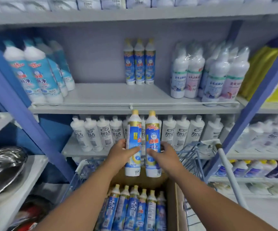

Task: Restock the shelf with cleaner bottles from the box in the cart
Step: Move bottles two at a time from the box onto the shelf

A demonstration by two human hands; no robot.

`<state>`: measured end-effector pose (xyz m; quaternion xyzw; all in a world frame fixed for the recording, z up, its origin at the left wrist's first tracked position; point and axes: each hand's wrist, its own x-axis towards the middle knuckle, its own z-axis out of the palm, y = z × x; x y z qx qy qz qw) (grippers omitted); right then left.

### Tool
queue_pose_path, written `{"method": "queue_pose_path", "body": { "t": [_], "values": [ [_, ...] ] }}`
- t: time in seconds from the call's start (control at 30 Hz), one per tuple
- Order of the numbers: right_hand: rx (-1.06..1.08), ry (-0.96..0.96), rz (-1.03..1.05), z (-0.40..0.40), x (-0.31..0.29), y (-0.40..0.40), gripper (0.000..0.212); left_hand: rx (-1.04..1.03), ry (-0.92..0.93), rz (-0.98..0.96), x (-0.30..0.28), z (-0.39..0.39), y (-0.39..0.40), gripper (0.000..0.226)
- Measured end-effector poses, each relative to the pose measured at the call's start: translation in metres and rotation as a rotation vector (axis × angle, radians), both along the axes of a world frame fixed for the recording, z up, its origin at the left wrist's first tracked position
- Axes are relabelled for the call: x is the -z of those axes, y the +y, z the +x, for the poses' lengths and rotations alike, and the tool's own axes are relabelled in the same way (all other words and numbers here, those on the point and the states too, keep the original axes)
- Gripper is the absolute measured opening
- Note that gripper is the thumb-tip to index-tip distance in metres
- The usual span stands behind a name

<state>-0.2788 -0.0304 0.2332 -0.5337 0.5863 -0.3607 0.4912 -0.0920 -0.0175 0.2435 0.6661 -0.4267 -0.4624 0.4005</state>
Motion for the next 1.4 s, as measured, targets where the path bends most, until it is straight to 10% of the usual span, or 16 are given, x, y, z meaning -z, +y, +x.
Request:
{"method": "queue_pose_path", "body": {
  "t": [0.57,1.4],
  "values": [
    [0.013,-0.031,-0.341,0.036,-0.151,-0.163,0.046,-0.112,-0.051,-0.417,-0.162,0.03,-0.161,0.037],
    [0.24,-0.035,-0.463,0.051,-0.097,-0.339,0.045,0.011,-0.16,-0.527,-0.097,0.021,-0.342,0.053]
  ]
}}
